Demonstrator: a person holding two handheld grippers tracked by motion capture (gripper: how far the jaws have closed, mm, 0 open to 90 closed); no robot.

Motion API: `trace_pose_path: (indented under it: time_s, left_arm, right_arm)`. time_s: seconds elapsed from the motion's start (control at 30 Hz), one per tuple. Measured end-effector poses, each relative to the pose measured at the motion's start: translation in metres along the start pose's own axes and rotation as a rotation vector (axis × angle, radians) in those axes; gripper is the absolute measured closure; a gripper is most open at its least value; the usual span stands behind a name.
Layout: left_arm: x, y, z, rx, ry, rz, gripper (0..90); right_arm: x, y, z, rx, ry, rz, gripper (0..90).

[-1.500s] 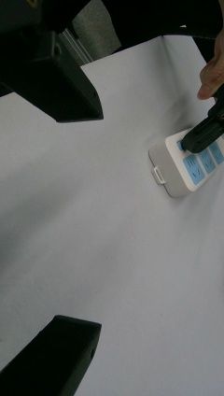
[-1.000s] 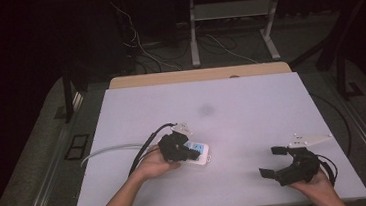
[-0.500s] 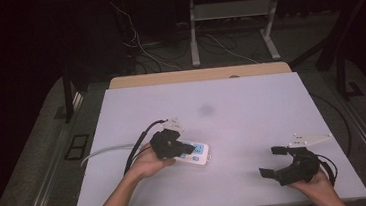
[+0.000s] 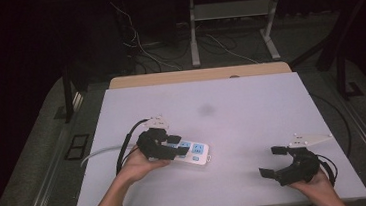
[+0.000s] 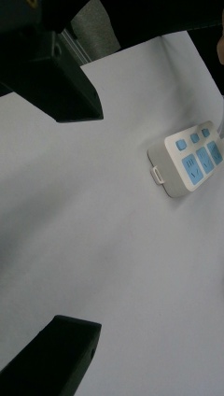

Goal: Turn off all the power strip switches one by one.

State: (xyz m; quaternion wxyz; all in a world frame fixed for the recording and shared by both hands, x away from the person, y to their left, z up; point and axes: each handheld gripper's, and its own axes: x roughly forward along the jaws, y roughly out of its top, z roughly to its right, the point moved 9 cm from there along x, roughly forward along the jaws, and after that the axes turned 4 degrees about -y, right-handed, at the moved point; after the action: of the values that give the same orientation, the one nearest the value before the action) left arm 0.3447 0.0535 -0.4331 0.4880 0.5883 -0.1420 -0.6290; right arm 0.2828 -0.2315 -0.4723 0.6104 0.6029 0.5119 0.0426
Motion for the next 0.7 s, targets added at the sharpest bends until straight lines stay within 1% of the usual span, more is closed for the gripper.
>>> trace_pose_path:
  time_s: [0.13,0.2,0.23,0.37,0.5,0.57,0.63,0.7]
  left_arm:
    - [-0.009,-0.005,-0.001,-0.018,0.003,0.033,25.7]
    - [-0.014,-0.007,-0.002,-0.031,0.009,0.055,24.0]
    - [-0.016,-0.009,-0.003,-0.037,0.014,0.059,21.5]
    - [-0.022,-0.018,-0.004,-0.051,0.039,0.069,14.1]
    - [-0.028,-0.027,-0.003,-0.074,0.062,0.090,9.5]
    - [-0.029,-0.033,-0.003,-0.085,0.072,0.093,5.2]
    - [-0.031,-0.038,-0.003,-0.096,0.093,0.101,0.0]
    - [-0.033,-0.043,-0.002,-0.097,0.114,0.114,0.0]
  right_arm:
    - [0.000,0.000,0.000,-0.001,0.001,0.001,0.3]
    - [0.001,0.000,-0.001,-0.001,0.002,0.001,0.4]
    - [0.001,0.000,-0.001,-0.001,0.002,0.001,0.3]
    - [0.001,0.000,-0.001,0.000,0.004,0.000,0.4]
    - [0.001,0.000,-0.002,-0.001,0.005,-0.002,0.4]
    - [0.002,0.000,-0.003,-0.002,0.007,0.000,0.4]
    - [0.002,0.000,-0.004,-0.002,0.009,-0.001,0.3]
    - [0.002,0.000,-0.004,-0.002,0.009,-0.001,0.3]
